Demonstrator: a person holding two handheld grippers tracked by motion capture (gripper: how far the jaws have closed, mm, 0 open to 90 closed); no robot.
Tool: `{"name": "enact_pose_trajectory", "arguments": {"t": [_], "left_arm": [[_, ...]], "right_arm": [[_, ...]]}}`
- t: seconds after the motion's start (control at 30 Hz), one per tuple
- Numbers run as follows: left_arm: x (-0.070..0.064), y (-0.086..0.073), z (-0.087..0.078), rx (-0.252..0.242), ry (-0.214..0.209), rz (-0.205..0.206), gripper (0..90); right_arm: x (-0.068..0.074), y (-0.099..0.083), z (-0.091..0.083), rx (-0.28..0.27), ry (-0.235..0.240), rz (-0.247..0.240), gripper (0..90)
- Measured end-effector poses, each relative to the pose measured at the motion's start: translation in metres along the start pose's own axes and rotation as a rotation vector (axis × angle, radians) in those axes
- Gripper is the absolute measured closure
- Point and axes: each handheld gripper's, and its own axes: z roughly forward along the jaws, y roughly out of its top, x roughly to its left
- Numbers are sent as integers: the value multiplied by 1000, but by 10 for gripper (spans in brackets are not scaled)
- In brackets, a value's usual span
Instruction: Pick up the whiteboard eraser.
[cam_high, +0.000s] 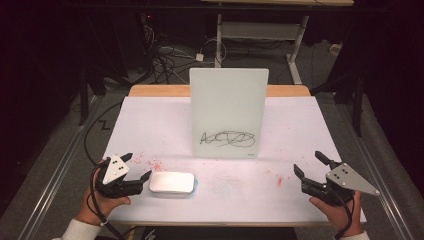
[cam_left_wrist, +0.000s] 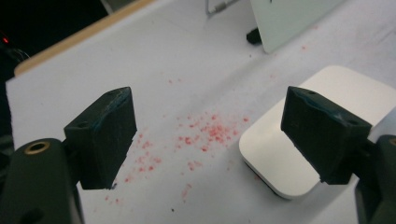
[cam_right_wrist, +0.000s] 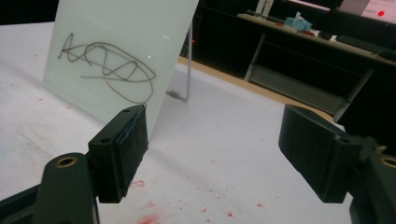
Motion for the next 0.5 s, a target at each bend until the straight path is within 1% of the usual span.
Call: {"name": "enact_pose_trajectory", "arguments": {"t": [0.03,0.07,0.1,0.13,0.17,0.2,0.27,0.3,0.33,0.37,0.4,0.43,0.47,0.5], "left_arm": [[0,0,0,12,-2,1,192],[1,-1,0,12,-4,7,207],[1,0,-1,26,-9,10,207],[2,0,-1,37,-22,15,207],[2,0,-1,43,-32,26,206],[1,1,-2,50,-44,40,204],[2,5,-4,72,-68,88,200],[2,7,-6,81,-75,105,197],[2,10,-6,96,-88,122,199],[2,13,-6,121,-99,131,199],[2,16,-7,130,-94,142,199],[2,19,-7,142,-91,149,205],[1,21,-7,161,-89,161,209],[0,24,-6,187,-100,176,209]], "right_arm": [[0,0,0,0,0,0,247],[0,-1,1,10,14,8,249],[4,-2,4,24,27,-10,251],[4,-2,4,24,27,-10,251],[6,-2,4,35,35,-21,254],[8,-3,6,44,42,-26,254],[11,-3,7,48,57,-35,254],[12,-3,8,54,70,-36,254],[15,-3,9,57,83,-44,254],[15,-3,9,57,83,-44,254],[16,-3,10,66,93,-48,254],[19,-4,11,78,111,-66,253],[21,-4,12,82,120,-73,254],[22,-4,14,89,131,-77,254]]}}
